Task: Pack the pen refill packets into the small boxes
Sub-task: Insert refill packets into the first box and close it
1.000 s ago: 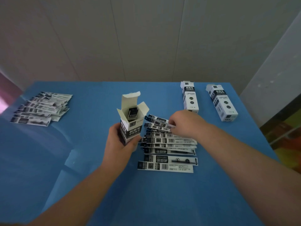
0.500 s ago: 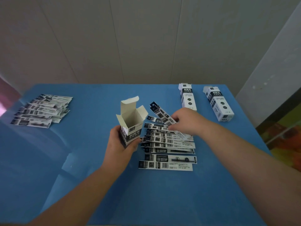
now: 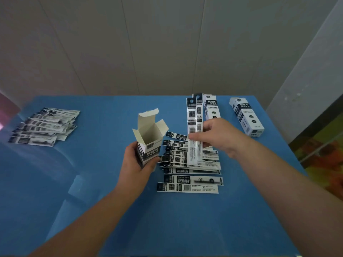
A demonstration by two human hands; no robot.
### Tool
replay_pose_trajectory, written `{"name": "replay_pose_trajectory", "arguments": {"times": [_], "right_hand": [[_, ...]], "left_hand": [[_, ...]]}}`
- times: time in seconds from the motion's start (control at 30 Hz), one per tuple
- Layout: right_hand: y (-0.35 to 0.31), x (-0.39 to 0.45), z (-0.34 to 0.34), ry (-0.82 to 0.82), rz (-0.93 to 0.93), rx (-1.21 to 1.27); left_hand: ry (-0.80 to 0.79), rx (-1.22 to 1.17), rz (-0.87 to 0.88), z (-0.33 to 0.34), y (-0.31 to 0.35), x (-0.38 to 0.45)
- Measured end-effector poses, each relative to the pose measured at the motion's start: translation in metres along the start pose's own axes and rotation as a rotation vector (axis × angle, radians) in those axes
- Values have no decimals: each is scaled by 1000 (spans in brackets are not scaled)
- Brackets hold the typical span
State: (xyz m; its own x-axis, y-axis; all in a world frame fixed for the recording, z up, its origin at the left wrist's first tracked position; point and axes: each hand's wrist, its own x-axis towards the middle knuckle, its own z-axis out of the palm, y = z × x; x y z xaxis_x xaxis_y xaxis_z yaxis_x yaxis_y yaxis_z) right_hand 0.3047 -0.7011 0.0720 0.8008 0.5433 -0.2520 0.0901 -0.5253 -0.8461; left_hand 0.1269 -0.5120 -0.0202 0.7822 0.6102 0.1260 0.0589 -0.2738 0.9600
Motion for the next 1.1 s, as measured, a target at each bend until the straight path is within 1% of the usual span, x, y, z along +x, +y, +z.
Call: {"name": "replay_pose_trajectory", "arguments": {"times": [0.1,0.17,0.3,0.37,0.43,0.5,0.6,0.67,0.77,0.87,0.93,1.0,1.07,1.1], "right_hand": [[-8,-11,2,-30,3,216],[-15,-19,4,-28,-41,365],[-33,-34,5,-25,-224,676],[-43,-39,9,-17,-327,723],[-52,-39,17,1,-415,674],[-58,-37,26,-1,-473,571],[-65,-32,36,-64,-454,393],[-69,-29,40,-94,-436,232],[-71,-25,39,-49,-454,-60],[-66,-23,29,-59,-502,-96],[-59,-21,20,-96,-510,-86],[-46,-12,13,-98,-503,-85],[-28,6,12,-31,-458,-113],[-18,16,12,14,-408,-167]], "left_hand": [[2,5,4,0,0,0],[3,21,9,-1,1,0],[6,59,18,0,0,1],[4,83,24,1,0,0],[-4,89,33,1,-1,0],[-14,91,45,2,-1,-1],[-12,84,55,2,0,-2],[-10,89,52,2,0,-3],[10,86,45,3,0,-2],[31,61,31,4,-1,-1],[37,63,28,4,0,-1],[29,64,29,4,1,-1],[24,64,28,4,1,-1],[24,65,27,3,2,-1]]}}
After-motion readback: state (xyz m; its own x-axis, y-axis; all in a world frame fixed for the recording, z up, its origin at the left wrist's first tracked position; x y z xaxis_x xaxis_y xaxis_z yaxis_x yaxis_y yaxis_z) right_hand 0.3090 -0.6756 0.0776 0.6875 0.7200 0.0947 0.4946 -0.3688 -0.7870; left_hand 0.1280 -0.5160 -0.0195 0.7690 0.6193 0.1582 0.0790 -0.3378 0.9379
